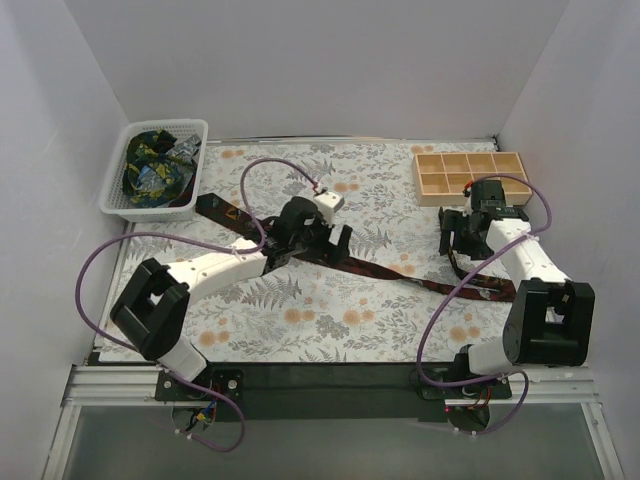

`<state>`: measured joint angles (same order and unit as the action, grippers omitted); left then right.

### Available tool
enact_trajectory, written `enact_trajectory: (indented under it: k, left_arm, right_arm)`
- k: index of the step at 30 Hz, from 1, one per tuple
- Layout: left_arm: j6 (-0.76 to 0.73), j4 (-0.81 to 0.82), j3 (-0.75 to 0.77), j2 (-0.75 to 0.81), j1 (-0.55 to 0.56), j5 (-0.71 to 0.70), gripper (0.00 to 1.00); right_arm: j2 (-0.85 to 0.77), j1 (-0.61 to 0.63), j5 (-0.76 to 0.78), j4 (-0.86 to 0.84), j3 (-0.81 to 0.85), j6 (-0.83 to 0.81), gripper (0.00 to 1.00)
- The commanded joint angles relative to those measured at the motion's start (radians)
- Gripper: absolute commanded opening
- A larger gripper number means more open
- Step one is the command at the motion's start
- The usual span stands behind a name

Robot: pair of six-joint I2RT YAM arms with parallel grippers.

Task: Roll the ties
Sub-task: Flatten the tie

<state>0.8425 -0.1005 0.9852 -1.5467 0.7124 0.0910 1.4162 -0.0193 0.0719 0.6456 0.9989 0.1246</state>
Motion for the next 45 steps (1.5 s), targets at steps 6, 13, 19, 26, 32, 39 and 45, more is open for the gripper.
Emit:
enact_trajectory:
  k: [6,13,19,26,32,39,45]
  left_arm:
    - [-0.282,0.125,0.170,-0.186,0.193,0.075,0.92]
    - [-0.440,0.183,0.306,-0.334,0.280,0.111,0.89]
    - [-0.506,0.200,0.372,-0.435,0.309,0.156,0.84]
    - [-0.546,0.203,0.418,-0.524,0.315,0.219,0.78]
    - [-0.582,0.191,0.457,-0.587,0.315,0.216,0.73]
    - [-0.592,0.153,0.475,-0.615,0.315,0.208,0.48]
    - [-0.577,0.047,0.411,-0.543,0.300,0.193,0.18]
  right_arm:
    - [0.047,-0.022,-0.001,-0.060,0.009,-0.003,0.67]
    - [0.089,-0.034,-0.017,-0.064,0.021,-0.005,0.64]
    - [0.115,-0.037,-0.040,-0.077,0.026,-0.003,0.60]
    - [0.138,-0.039,-0.055,-0.087,0.023,0.006,0.57]
    - [0.153,-0.041,-0.057,-0.098,0.018,0.006,0.56]
    - [0.171,-0.044,-0.057,-0.113,0.014,0.010,0.54]
    - [0.182,-0.044,-0.053,-0.119,0.012,0.010,0.45]
